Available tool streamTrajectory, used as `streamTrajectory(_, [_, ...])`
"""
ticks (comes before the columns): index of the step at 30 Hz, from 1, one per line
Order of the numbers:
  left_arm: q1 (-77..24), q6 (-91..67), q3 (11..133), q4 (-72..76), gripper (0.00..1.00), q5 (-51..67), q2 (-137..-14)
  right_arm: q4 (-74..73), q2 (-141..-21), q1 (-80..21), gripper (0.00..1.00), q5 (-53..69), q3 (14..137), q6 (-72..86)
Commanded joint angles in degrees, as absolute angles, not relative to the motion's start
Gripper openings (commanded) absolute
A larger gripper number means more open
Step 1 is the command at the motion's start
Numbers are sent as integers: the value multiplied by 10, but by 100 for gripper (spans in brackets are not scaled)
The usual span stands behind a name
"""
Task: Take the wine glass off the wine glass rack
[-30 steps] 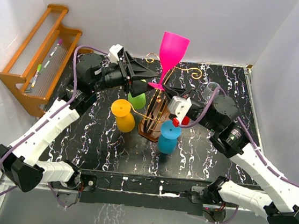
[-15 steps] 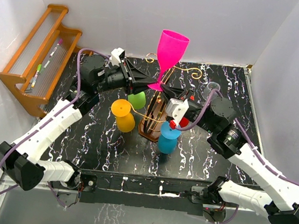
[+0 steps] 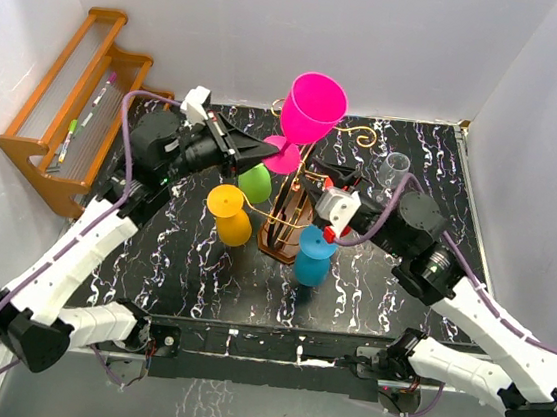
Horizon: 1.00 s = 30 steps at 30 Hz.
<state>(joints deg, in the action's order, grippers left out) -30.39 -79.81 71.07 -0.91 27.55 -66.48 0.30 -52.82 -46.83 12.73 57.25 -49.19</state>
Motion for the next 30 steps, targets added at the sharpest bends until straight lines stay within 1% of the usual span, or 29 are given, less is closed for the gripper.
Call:
streamTrajectory(1, [-304, -757, 698, -9, 0, 181, -588, 16, -492, -469, 44, 105, 567, -450])
streamTrajectory(5, [-304, -718, 699, -29, 0, 129, -553, -11, -468, -469, 47, 98, 565, -415])
streamTrajectory(8, [-305, -665, 708, -64, 0, 88, -524, -25, -459, -469, 48, 75, 571, -358])
streamTrajectory(12, [-305, -588, 717, -138, 0, 20, -476, -57, -495, -469, 46, -16, 629, -223])
streamTrajectory(14, [-304, -551, 726, -184, 0, -16, -451, -117, -549, -469, 41, -80, 699, -163])
streamTrajectory(17, [-305, -502, 737, -252, 0, -66, -418, -222, -668, -469, 32, -159, 855, -100])
streamTrajectory(20, [-305, -458, 752, -306, 0, -113, -394, -344, -797, -469, 19, -193, 1036, -49])
streamTrajectory(22, [-304, -424, 764, -340, 0, -137, -383, -419, -875, -458, 9, -163, 1159, -7])
streamTrajectory(23, [-304, -412, 772, -357, 0, -151, -379, -456, -909, -441, 7, -118, 1213, 21])
streamTrajectory(25, [-305, -386, 789, -386, 0, -173, -369, -495, -948, -380, 7, 32, 1281, 92])
streamTrajectory(26, [-305, -375, 798, -399, 0, -183, -364, -491, -949, -339, 7, 118, 1280, 125])
streamTrajectory(28, [-305, -354, 807, -420, 0, -196, -357, -444, -926, -278, 7, 260, 1228, 180])
streamTrajectory(30, [-305, -337, 809, -428, 0, -197, -353, -376, -882, -257, 9, 338, 1154, 204])
